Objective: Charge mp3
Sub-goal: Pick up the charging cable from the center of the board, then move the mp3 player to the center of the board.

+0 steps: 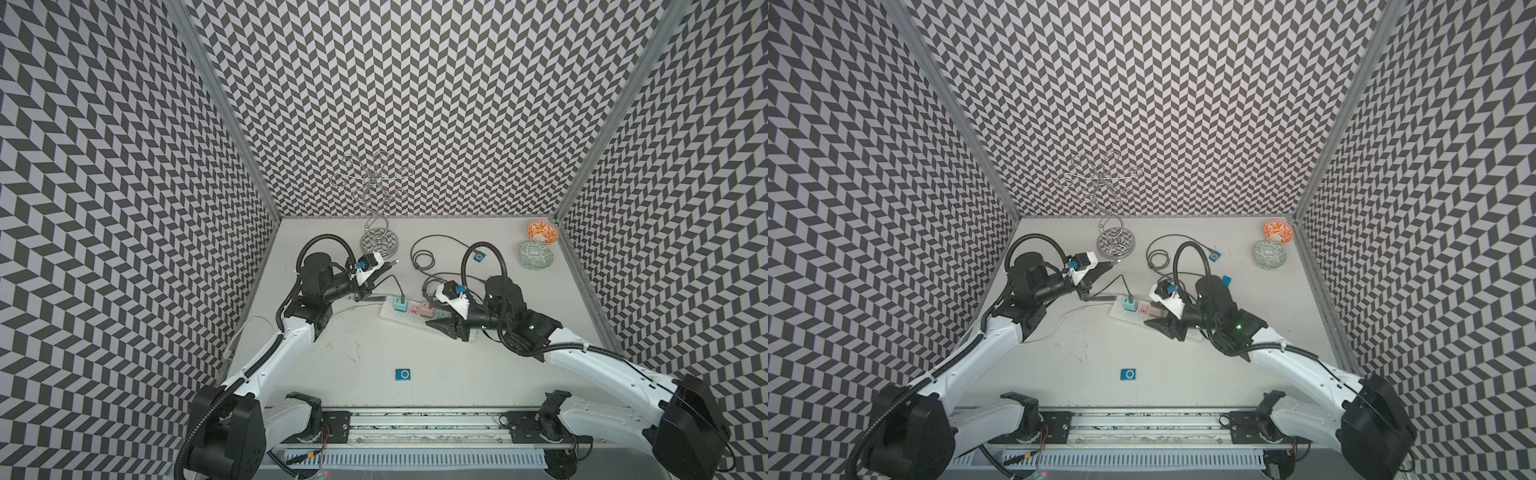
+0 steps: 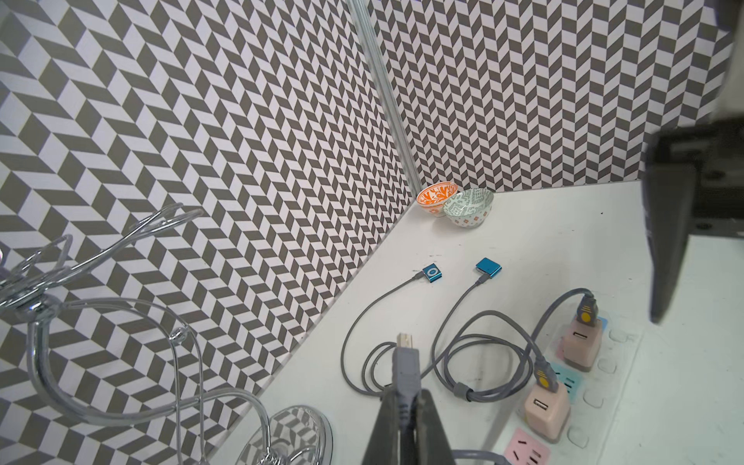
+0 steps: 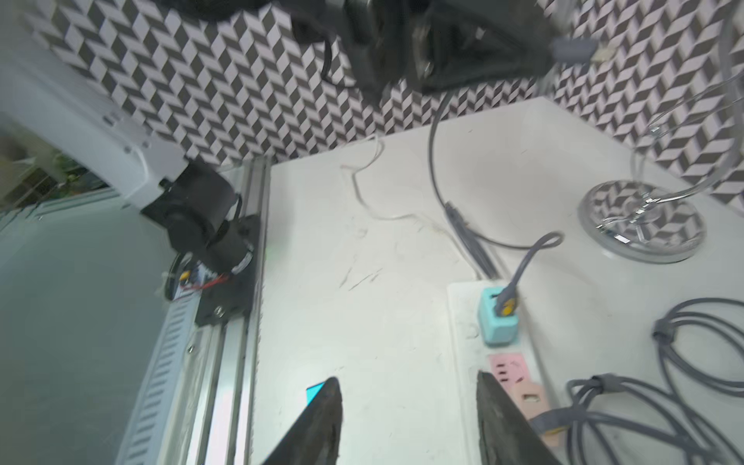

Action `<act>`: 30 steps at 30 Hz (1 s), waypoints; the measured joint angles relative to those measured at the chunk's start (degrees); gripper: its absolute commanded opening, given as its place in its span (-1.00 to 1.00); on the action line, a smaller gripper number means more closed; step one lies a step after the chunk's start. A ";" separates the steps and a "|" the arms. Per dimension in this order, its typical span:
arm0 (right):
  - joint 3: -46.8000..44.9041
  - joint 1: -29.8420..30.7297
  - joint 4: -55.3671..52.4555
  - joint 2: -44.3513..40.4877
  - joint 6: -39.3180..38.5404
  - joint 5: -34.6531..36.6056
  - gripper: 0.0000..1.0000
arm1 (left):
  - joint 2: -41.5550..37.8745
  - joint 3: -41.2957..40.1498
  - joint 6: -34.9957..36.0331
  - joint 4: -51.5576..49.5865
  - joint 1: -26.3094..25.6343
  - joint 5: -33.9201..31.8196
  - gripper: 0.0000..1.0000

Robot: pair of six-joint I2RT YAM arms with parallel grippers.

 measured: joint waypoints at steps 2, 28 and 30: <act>-4.39 3.23 3.34 -0.17 0.20 0.85 0.17 | -1.07 -0.04 -1.01 -1.14 -0.02 -0.79 -1.00; -6.91 24.61 19.67 28.06 -3.67 23.67 0.34 | -3.19 -0.04 -6.36 -5.44 0.37 -8.55 -1.00; -5.86 24.61 19.65 29.92 -3.67 24.39 0.31 | -3.19 -0.04 -6.32 -5.57 0.37 -8.61 -1.00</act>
